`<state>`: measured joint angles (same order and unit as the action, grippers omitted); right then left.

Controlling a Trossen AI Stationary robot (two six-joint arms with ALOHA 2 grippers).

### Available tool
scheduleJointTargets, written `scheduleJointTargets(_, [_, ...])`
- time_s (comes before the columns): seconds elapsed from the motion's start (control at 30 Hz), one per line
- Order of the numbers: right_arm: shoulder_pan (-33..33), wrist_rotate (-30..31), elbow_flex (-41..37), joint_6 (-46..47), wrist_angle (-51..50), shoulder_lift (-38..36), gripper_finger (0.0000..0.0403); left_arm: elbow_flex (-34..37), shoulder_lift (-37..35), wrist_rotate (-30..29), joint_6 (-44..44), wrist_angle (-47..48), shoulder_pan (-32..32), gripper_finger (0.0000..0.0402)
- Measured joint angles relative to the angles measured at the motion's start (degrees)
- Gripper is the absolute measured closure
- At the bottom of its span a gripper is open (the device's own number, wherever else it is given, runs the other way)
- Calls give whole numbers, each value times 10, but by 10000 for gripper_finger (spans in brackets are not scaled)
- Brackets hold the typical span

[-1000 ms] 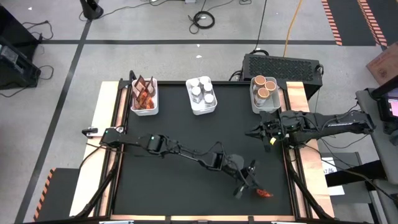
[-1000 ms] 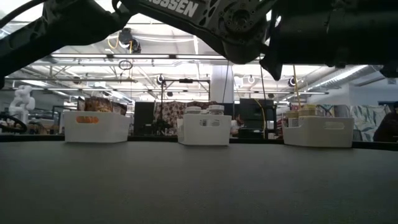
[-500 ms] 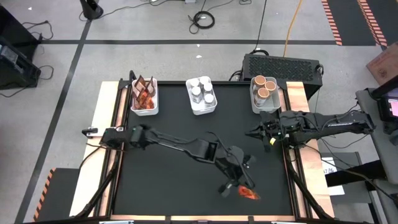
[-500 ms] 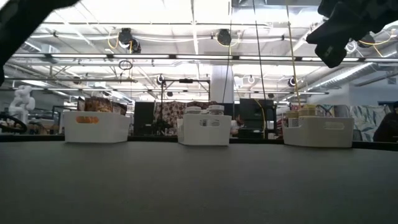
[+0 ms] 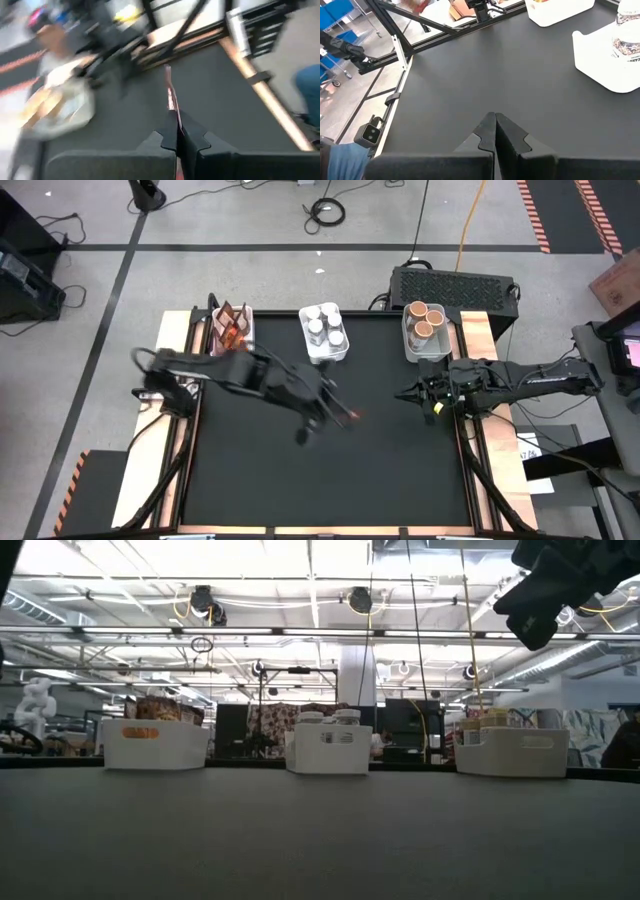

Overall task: Sort spices by type
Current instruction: Put the orange seasoning pack into the left white bin

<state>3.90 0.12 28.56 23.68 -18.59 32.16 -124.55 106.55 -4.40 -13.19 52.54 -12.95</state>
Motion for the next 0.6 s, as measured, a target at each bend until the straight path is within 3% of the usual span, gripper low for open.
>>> scheduleJointTargets(0.13, [0, 0, 0, -4, 1, 0, 403, 104, -106, -62, 58, 12, 11, 401])
scheduleJointTargets(0.27, [0, 6, 0, -6, 4, 5, 403, 253, -229, -154, 121, -34, 15, 401])
scheduleJointTargets(0.4, [0, 60, 0, 7, 15, 23, 403, 412, -353, -234, 180, -101, 28, 401])
scheduleJointTargets(0.47, [0, 89, 0, 17, 36, 41, 403, 485, -410, -282, 209, -127, 36, 401])
scheduleJointTargets(0.6, [0, 87, 0, 12, 118, 93, 403, 614, -511, -388, 258, -173, 65, 401])
